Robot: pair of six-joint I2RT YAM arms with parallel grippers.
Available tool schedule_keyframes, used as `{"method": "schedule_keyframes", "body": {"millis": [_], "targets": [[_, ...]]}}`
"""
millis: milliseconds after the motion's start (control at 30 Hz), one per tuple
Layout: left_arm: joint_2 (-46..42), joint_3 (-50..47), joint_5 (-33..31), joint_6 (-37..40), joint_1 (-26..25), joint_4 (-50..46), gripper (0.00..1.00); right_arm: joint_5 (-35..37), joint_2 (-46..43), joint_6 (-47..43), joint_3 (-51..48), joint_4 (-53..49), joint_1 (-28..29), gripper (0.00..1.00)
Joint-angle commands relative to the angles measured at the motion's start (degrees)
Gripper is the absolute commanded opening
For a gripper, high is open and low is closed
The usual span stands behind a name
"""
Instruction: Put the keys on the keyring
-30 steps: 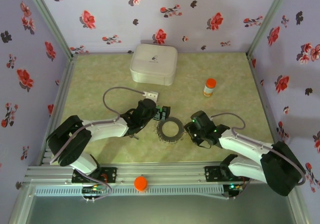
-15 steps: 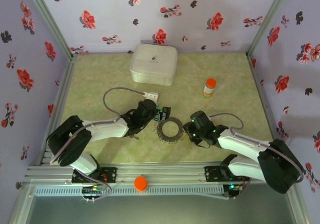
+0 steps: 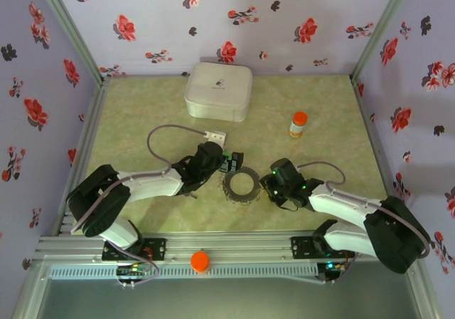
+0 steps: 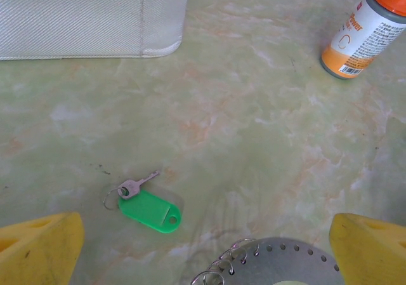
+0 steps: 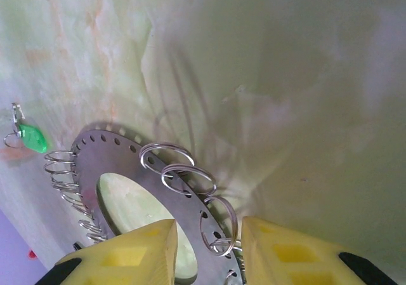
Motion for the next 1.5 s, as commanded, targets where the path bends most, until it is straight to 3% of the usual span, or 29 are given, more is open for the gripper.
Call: {"method": "schedule_keyframes", "body": {"millis": [0,967,1233,1467], "targets": [[-0.08,-0.82,-0.42,0.09,-0.53,1.61,1.00,0.80,0.91,1.30,-0.88,1.17,-0.20,0.33],[-0.27,-1.10,-0.42,0.11,-0.52,2.05,1.00,1.92,3.33,2.00,-1.18,3.50,-0.33,0.23],[-0.30,-1.26,-0.44,-0.07,-0.52,2.34,1.00,1.70,3.69,0.96,-0.27,2.17,-0.97,0.15],[-0.22,-1.31,-0.35,-0.17,-0.58,2.53,1.00,0.95,3.40,-1.48,1.41,1.50,-2.13,0.00]]}}
